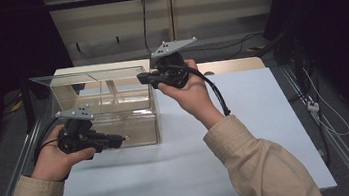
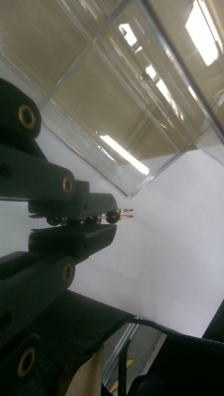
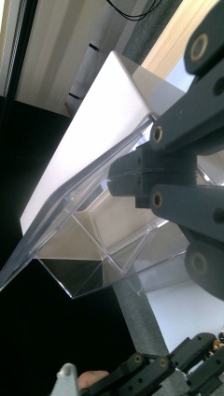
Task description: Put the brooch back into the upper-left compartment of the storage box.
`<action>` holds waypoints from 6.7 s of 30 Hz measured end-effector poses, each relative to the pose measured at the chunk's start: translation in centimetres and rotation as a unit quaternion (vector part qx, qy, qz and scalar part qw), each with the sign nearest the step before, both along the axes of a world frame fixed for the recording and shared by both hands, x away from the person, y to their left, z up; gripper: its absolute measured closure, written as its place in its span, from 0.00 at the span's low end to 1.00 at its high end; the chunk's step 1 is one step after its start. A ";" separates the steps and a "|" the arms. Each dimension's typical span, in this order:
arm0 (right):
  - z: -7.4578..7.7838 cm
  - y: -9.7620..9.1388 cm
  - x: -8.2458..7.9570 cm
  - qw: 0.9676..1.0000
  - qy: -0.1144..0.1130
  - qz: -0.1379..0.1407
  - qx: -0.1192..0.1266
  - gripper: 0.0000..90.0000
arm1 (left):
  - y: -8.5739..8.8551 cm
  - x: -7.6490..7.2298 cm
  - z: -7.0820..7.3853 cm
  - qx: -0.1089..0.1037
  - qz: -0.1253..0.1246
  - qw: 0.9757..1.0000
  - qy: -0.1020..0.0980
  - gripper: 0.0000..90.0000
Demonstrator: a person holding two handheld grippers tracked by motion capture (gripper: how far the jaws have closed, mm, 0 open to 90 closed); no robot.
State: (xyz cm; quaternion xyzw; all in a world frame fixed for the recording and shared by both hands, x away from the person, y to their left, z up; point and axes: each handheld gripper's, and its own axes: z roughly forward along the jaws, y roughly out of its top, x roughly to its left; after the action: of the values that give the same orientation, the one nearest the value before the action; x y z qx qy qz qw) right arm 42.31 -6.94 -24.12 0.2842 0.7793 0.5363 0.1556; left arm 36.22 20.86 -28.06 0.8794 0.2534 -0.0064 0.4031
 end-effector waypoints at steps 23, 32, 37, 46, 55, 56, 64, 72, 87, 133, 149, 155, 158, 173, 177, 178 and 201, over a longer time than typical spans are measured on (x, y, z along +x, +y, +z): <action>-0.1 -0.2 0.0 1.000 0.003 0.003 0.004 1.00 | 1.0 1.1 2.1 0.010 0.016 1.000 -0.004 0.94; -0.2 -0.3 0.1 1.000 0.004 0.002 0.003 1.00 | 1.4 1.6 2.9 0.017 0.025 1.000 -0.006 0.94; -0.2 -0.4 0.1 1.000 0.006 0.002 0.003 1.00 | 1.7 1.8 3.0 0.019 0.029 0.999 -0.008 0.94; -0.2 -0.3 0.1 1.000 0.008 0.003 0.005 1.00 | 2.1 2.1 3.4 0.022 0.036 0.999 -0.009 0.94; -0.3 -0.4 0.2 1.000 0.015 0.004 0.005 1.00 | 2.5 2.5 4.1 0.032 0.039 0.999 -0.010 0.94; -0.3 -0.4 0.2 1.000 0.015 0.004 0.004 1.00 | 2.5 2.5 4.1 0.035 0.039 0.999 -0.013 0.94; -0.3 -0.3 0.3 1.000 0.015 0.005 0.006 1.00 | 2.8 3.0 4.6 0.041 0.048 0.998 -0.014 0.94; -0.3 -0.3 0.3 1.000 0.016 0.004 0.005 1.00 | 3.4 3.6 4.8 0.040 0.060 0.997 -0.012 0.94; -0.5 0.1 0.2 1.000 0.017 0.009 0.002 1.00 | 4.1 4.0 5.6 0.045 0.073 0.996 -0.016 0.94; -0.2 -0.1 0.0 1.000 0.014 0.009 0.001 1.00 | 5.6 5.8 5.3 0.060 0.146 0.986 -0.049 0.94; -0.1 -0.1 0.0 1.000 0.013 0.010 0.000 1.00 | 5.9 6.1 4.8 0.063 0.153 0.984 -0.061 0.93; -0.1 -0.1 0.0 1.000 0.015 0.010 0.000 1.00 | 6.1 6.3 4.6 0.064 0.159 0.983 -0.064 0.93; -0.1 -0.1 0.0 1.000 0.015 0.010 0.000 1.00 | 6.1 6.4 4.4 0.065 0.159 0.983 -0.061 0.93; 0.1 0.0 0.2 1.000 0.015 0.010 0.001 1.00 | 6.1 6.7 4.1 0.067 0.162 0.982 -0.064 0.93; 0.1 -0.1 0.2 1.000 0.015 0.010 0.001 1.00 | 6.1 6.8 3.9 0.065 0.166 0.982 -0.064 0.93; 0.1 -0.1 0.2 1.000 0.015 0.010 0.001 1.00 | 6.1 6.8 3.9 0.065 0.164 0.982 -0.064 0.92; -0.3 0.0 0.6 1.000 0.022 0.012 0.000 1.00 | 5.7 6.5 3.4 0.047 0.158 0.984 -0.070 0.75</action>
State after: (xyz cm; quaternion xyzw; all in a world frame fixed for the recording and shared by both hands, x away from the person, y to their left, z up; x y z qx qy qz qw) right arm 42.92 -6.89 -24.46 0.2866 0.7861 0.5315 0.1317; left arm 42.76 26.58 -24.66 0.8445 0.3600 0.1309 0.3743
